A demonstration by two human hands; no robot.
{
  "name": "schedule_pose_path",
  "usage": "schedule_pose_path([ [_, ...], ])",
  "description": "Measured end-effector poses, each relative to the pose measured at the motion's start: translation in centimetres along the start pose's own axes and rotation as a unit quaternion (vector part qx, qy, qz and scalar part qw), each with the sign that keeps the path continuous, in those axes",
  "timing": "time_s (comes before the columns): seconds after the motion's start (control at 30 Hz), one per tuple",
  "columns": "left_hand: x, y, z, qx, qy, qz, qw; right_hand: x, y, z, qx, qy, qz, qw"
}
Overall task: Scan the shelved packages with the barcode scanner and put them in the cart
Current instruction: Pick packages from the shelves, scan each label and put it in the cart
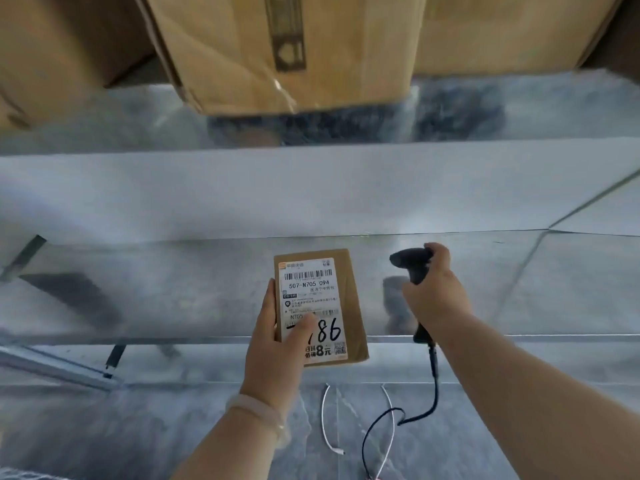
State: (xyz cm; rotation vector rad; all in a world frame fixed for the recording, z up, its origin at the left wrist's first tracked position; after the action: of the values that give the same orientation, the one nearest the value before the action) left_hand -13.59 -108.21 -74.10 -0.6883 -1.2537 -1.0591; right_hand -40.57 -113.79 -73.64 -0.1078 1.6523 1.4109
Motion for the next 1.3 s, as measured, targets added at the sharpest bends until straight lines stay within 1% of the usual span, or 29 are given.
schedule_pose_path([
  [0.1, 2.4, 1.9, 1.8, 0.012, 0.001, -0.021, 1.000, -1.3, 2.1, 3.9, -0.029, 0.002, -0.011, 1.000],
  [0.2, 5.4, 3.8, 4.1, 0.011, 0.001, -0.038, 0.999, -3.5, 4.2, 7.9, -0.053, 0.028, -0.025, 0.998],
  [0.3, 8.1, 6.1, 6.4, 0.018, 0.004, -0.051, 0.999, -5.7, 7.2, 12.7, -0.072, 0.034, -0.030, 0.996],
  [0.43, 12.4, 9.3, 11.0, 0.020, 0.004, -0.068, 0.997, -8.2, 12.5, 19.4, -0.101, 0.034, -0.023, 0.994],
  [0.53, 16.4, 11.6, 14.6, 0.029, -0.006, -0.072, 0.997, -10.3, 17.5, 23.2, -0.099, 0.040, -0.044, 0.993],
  [0.7, 22.1, 14.6, 20.0, 0.054, -0.027, -0.041, 0.997, -14.6, 25.0, 27.7, -0.083, 0.117, -0.082, 0.986],
  [0.9, 30.7, 18.5, 25.7, 0.093, -0.083, -0.004, 0.992, -20.5, 33.3, 33.7, -0.081, 0.195, -0.164, 0.964],
  [1.0, 34.6, 19.9, 27.7, 0.093, -0.112, 0.029, 0.989, -23.9, 36.2, 36.9, -0.082, 0.248, -0.195, 0.945],
  [1.13, 39.1, 21.8, 28.9, 0.114, -0.163, 0.046, 0.979, -28.4, 39.7, 40.0, -0.072, 0.308, -0.229, 0.920],
  [1.23, 41.4, 23.0, 29.3, 0.141, -0.183, 0.045, 0.972, -30.8, 41.3, 41.7, -0.082, 0.322, -0.247, 0.910],
  [1.3, 42.6, 23.4, 29.8, 0.144, -0.198, 0.040, 0.969, -32.0, 42.1, 42.8, -0.085, 0.335, -0.257, 0.902],
])
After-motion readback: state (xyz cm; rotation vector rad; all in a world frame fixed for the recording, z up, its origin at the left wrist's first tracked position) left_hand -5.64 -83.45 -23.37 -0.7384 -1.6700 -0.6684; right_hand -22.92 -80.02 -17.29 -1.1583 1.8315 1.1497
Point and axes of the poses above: each hand's wrist, its own z-axis away from the middle knuckle, its own y-axis out of the back of the hand, x = y × z, the point moved 9 cm from there along -z, towards the middle knuckle, and after that the axes turned 15 degrees about x, right-handed, at the moved point
